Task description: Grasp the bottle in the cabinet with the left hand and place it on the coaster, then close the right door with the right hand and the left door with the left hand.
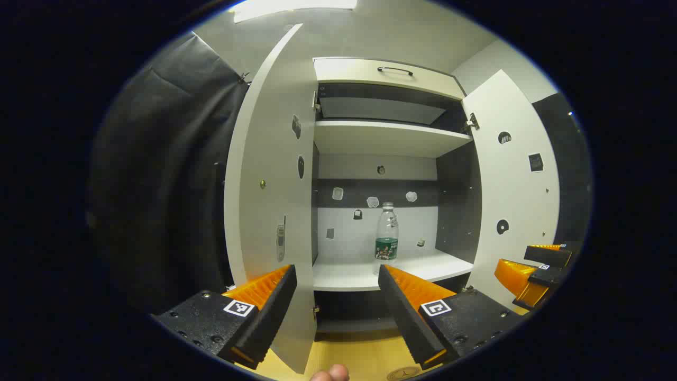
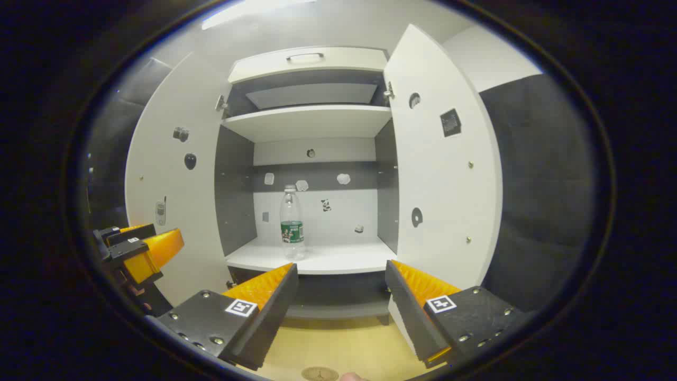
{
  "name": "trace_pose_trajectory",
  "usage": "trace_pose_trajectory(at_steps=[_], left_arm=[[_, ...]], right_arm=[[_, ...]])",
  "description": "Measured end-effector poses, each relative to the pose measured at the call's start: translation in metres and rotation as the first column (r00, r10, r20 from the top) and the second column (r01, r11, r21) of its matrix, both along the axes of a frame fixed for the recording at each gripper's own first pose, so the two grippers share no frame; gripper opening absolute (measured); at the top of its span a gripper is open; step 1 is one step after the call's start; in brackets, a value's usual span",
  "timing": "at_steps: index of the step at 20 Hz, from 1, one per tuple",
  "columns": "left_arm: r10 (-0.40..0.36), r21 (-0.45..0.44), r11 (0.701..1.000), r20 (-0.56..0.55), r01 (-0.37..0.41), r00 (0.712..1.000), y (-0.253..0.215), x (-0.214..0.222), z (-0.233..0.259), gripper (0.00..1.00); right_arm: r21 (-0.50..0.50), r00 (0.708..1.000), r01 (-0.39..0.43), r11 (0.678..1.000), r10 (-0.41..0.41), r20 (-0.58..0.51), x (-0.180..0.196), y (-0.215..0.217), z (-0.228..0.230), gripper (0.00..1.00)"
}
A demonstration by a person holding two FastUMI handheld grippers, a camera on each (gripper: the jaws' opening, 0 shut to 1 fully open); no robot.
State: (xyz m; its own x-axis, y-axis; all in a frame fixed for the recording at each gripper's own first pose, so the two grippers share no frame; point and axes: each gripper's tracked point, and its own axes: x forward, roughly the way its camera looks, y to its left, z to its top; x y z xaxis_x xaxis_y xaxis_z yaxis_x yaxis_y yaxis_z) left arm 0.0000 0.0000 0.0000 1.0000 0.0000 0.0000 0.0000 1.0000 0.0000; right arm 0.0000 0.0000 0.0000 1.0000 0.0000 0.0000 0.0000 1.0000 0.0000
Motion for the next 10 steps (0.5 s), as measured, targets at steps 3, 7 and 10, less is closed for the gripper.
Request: trace_pose_trajectory(at_steps=[3, 7, 10], left_arm=[[-0.001, 0.002, 1.0, -0.007, 0.001, 1.0, 0.0, -0.001, 0.001, 0.98], [0.006, -0.001, 1.0, -0.017, -0.006, 1.0, -0.002, -0.002, 0.0, 0.98], [0.004, -0.002, 1.0, -0.018, -0.004, 1.0, -0.005, -0.003, -0.001, 0.98]], right_arm=[[-0.006, 0.999, -0.032, 0.999, 0.032, -0.012, 0.002, 0.015, 0.0, 0.97], [0.015, 0.999, -0.045, 0.999, 0.045, 0.001, 0.008, 0.013, 0.009, 1.0], [0.025, 0.999, -0.054, 0.998, 0.054, 0.005, 0.007, 0.011, 0.011, 1.0]])
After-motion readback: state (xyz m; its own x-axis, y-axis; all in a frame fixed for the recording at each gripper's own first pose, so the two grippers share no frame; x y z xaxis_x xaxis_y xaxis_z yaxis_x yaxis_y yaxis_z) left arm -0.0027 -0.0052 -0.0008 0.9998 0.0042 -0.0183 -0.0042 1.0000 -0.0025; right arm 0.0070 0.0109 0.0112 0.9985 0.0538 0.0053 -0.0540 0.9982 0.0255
